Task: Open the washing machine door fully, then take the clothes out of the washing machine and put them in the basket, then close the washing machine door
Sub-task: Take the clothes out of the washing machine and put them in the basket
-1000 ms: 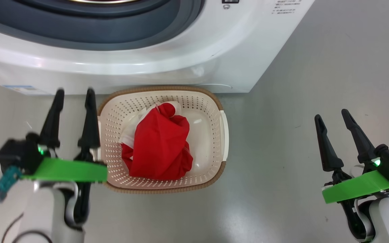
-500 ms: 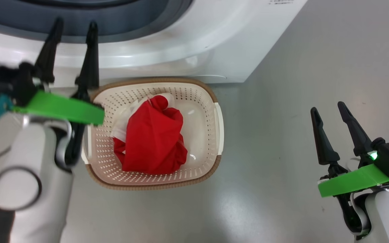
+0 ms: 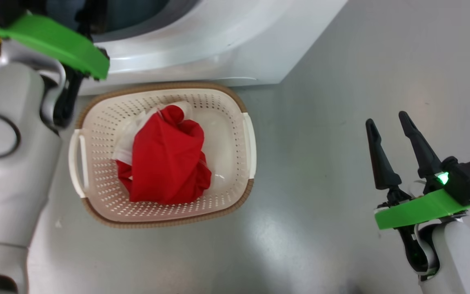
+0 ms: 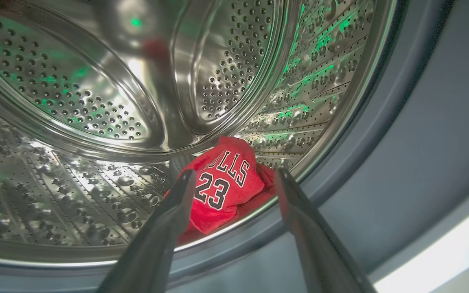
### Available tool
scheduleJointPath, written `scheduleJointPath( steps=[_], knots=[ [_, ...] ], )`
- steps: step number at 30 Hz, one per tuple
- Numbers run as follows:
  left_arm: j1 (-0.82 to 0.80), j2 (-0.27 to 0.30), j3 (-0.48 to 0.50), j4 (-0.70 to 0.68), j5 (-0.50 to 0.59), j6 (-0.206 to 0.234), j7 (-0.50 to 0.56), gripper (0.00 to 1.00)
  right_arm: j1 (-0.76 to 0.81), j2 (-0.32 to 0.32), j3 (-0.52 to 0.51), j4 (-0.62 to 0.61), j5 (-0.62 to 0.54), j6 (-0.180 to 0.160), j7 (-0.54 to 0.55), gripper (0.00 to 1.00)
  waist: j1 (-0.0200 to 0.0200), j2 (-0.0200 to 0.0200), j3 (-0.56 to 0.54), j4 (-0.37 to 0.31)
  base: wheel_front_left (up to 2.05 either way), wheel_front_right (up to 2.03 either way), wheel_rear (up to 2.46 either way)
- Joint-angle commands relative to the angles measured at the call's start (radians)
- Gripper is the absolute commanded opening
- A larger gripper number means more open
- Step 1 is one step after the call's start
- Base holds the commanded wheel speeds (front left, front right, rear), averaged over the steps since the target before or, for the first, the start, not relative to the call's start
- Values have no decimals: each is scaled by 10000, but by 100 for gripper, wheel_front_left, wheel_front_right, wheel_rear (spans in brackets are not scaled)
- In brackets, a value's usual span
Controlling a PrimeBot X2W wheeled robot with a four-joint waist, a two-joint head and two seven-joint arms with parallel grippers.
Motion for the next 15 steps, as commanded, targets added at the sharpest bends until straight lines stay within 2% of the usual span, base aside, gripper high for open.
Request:
scheduleJointPath(
  steps=[1, 15],
  knots=[
    [-413, 547, -45, 42, -251, -54, -70, 100, -12, 51, 290, -222, -6, 48, -65, 100, 0, 0, 195, -186, 0, 0, 0],
    [-2374, 1271, -2642, 1715, -2239, -54, 172, 100, -198, 324, 831, -118, 93, 48, -65, 100, 0, 0, 618, -931, 0, 0, 0]
  ],
)
